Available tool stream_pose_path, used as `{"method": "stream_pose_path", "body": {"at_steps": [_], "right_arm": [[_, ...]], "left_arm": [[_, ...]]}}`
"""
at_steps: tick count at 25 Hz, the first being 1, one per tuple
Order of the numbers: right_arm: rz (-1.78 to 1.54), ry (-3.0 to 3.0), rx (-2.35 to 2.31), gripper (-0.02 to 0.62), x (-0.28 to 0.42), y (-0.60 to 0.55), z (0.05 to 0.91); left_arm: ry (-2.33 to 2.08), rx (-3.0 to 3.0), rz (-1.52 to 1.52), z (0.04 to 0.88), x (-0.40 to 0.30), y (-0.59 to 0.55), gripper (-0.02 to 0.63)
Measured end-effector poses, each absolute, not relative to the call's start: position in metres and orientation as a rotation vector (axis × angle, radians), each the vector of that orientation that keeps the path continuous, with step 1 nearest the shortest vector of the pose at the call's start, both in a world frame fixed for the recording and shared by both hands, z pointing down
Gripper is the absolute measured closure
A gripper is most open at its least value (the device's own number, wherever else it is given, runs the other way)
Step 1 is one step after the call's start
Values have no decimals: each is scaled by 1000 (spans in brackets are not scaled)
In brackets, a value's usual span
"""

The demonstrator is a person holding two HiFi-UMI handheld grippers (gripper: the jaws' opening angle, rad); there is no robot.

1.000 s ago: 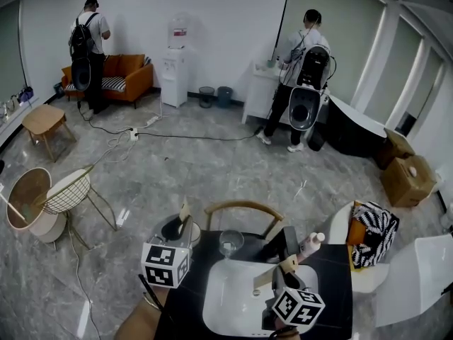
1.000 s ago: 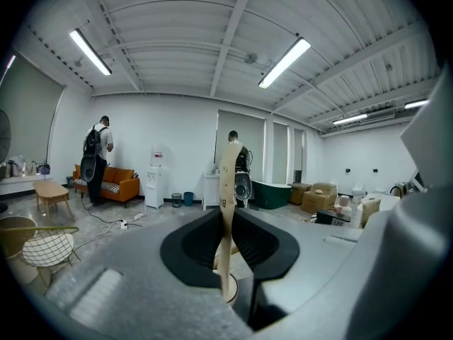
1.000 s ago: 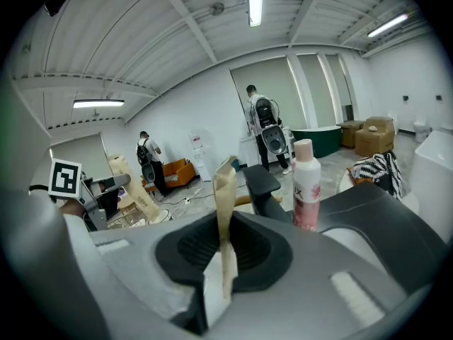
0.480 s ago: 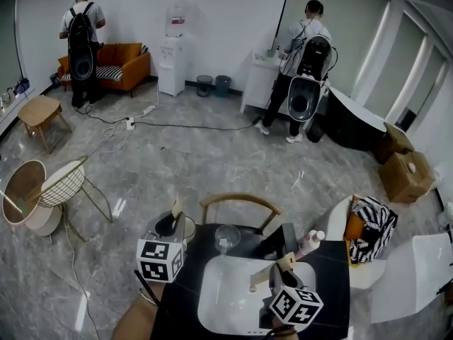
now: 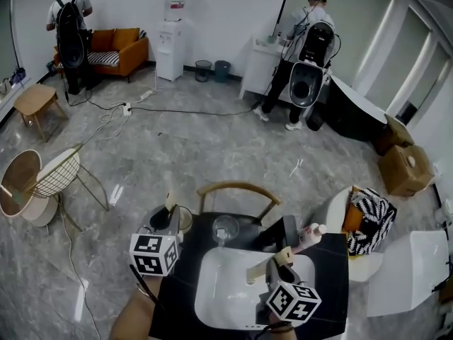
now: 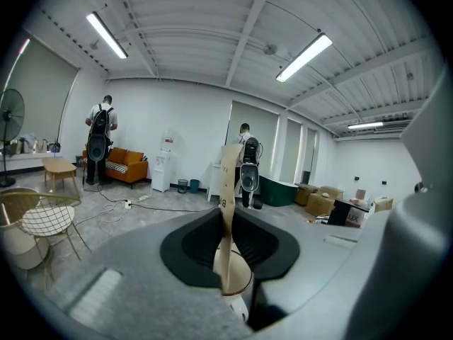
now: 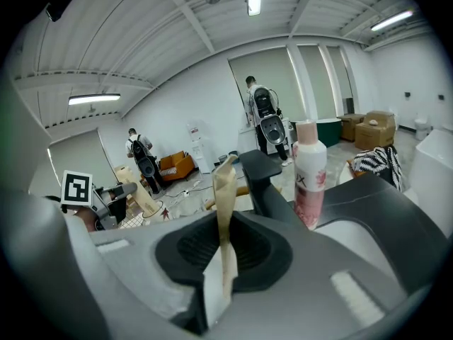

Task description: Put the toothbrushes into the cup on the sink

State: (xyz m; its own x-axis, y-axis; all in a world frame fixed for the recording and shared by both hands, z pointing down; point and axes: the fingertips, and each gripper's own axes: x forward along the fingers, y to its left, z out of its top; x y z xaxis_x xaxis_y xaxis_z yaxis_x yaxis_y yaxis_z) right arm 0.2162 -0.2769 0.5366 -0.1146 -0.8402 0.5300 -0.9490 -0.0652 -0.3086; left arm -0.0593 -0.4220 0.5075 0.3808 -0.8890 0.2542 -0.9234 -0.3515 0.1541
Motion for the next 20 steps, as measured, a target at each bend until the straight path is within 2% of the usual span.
{"method": "stream_pose_path", "body": {"at_steps": [12, 13, 15, 20], "right_arm": [[952, -2029, 1942, 560, 206, -280, 543], [952, -2030, 1940, 560, 205, -280, 543], [951, -2032, 1938, 560, 204, -280, 544], [943, -2046, 1925, 560, 199, -278, 541]], "left_arm": [[-1575, 2327, 63, 516, -61, -422, 552], [-1574, 2317, 49, 517, -63, -421, 535], [-1560, 2300, 29, 521, -65, -419, 451], [-1568, 2249, 58, 532, -72, -410, 408]]}}
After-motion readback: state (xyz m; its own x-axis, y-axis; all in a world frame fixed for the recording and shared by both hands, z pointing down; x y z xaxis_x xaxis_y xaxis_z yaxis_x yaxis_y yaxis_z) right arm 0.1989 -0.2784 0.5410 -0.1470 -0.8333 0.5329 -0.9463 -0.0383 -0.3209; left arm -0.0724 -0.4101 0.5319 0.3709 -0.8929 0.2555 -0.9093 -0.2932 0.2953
